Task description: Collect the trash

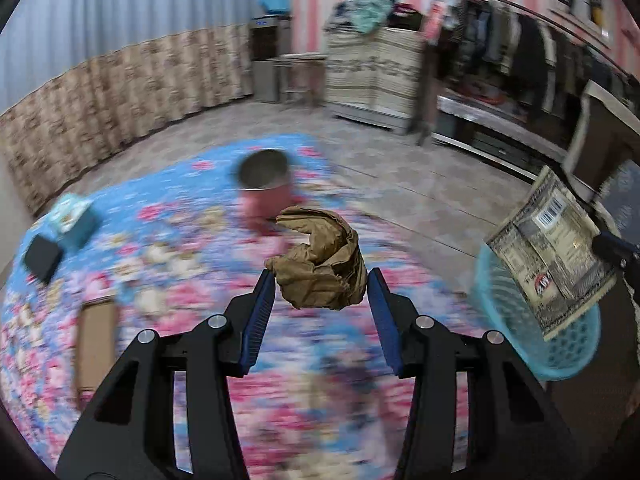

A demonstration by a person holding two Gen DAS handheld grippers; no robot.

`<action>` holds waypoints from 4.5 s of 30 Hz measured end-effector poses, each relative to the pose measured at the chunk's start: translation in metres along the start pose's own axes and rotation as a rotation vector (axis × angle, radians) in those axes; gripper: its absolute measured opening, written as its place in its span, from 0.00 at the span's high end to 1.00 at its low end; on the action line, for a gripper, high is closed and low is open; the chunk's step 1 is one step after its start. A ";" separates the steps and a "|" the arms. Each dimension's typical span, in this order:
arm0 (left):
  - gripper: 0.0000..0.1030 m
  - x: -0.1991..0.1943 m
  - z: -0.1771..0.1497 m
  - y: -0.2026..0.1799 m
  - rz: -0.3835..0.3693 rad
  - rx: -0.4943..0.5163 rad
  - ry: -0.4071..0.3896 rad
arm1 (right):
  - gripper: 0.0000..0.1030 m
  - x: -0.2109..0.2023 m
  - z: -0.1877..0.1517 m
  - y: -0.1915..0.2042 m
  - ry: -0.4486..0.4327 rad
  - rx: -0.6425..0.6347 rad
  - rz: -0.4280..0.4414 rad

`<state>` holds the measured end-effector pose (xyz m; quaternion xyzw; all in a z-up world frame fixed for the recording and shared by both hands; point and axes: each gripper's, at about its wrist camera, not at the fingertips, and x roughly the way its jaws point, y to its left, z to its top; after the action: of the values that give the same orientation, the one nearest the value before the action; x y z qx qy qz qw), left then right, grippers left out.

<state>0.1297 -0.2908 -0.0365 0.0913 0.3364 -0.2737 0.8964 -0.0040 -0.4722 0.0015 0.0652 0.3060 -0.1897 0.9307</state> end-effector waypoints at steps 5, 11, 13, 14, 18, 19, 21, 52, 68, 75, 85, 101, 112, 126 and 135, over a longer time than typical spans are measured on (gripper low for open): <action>0.55 0.023 -0.001 -0.069 -0.091 0.091 0.016 | 0.96 -0.002 -0.016 -0.050 0.017 0.068 -0.071; 0.54 0.046 -0.004 -0.123 -0.159 0.149 0.035 | 0.96 0.007 -0.033 -0.083 0.047 0.105 -0.122; 0.54 0.051 -0.003 -0.135 -0.177 0.157 0.035 | 0.96 0.011 -0.037 -0.091 0.055 0.118 -0.133; 0.53 0.054 -0.003 -0.143 -0.178 0.172 0.034 | 0.96 0.013 -0.040 -0.097 0.061 0.130 -0.137; 0.32 0.057 0.001 -0.163 -0.153 0.205 0.019 | 0.96 0.020 -0.042 -0.106 0.074 0.149 -0.143; 0.21 0.057 0.004 -0.164 -0.146 0.200 0.011 | 0.96 0.022 -0.043 -0.107 0.078 0.151 -0.144; 0.13 0.052 0.006 -0.163 -0.132 0.193 -0.007 | 0.96 0.025 -0.045 -0.108 0.085 0.152 -0.146; 0.05 -0.017 0.013 -0.011 0.056 -0.018 -0.051 | 0.08 0.049 -0.046 -0.062 0.083 0.165 -0.191; 0.05 -0.095 -0.036 0.081 0.132 -0.118 -0.120 | 0.04 -0.033 -0.030 0.056 -0.086 0.074 -0.057; 0.05 -0.145 -0.065 0.110 0.250 -0.110 -0.160 | 0.04 -0.060 -0.037 0.117 -0.125 0.046 0.055; 0.05 -0.208 -0.113 0.154 0.350 -0.197 -0.180 | 0.04 -0.096 -0.053 0.207 -0.172 -0.066 0.192; 0.05 -0.229 -0.135 0.166 0.392 -0.224 -0.226 | 0.04 -0.127 -0.067 0.250 -0.254 -0.134 0.186; 0.05 -0.231 -0.135 0.161 0.379 -0.215 -0.239 | 0.04 -0.128 -0.069 0.253 -0.262 -0.141 0.169; 0.05 -0.234 -0.136 0.161 0.386 -0.211 -0.249 | 0.04 -0.127 -0.072 0.252 -0.259 -0.141 0.164; 0.05 -0.237 -0.136 0.161 0.380 -0.214 -0.254 | 0.04 -0.127 -0.073 0.252 -0.260 -0.142 0.165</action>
<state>-0.0046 -0.0070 0.0120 0.0223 0.2248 -0.0726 0.9714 -0.0392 -0.1838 0.0194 -0.0009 0.1890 -0.0973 0.9771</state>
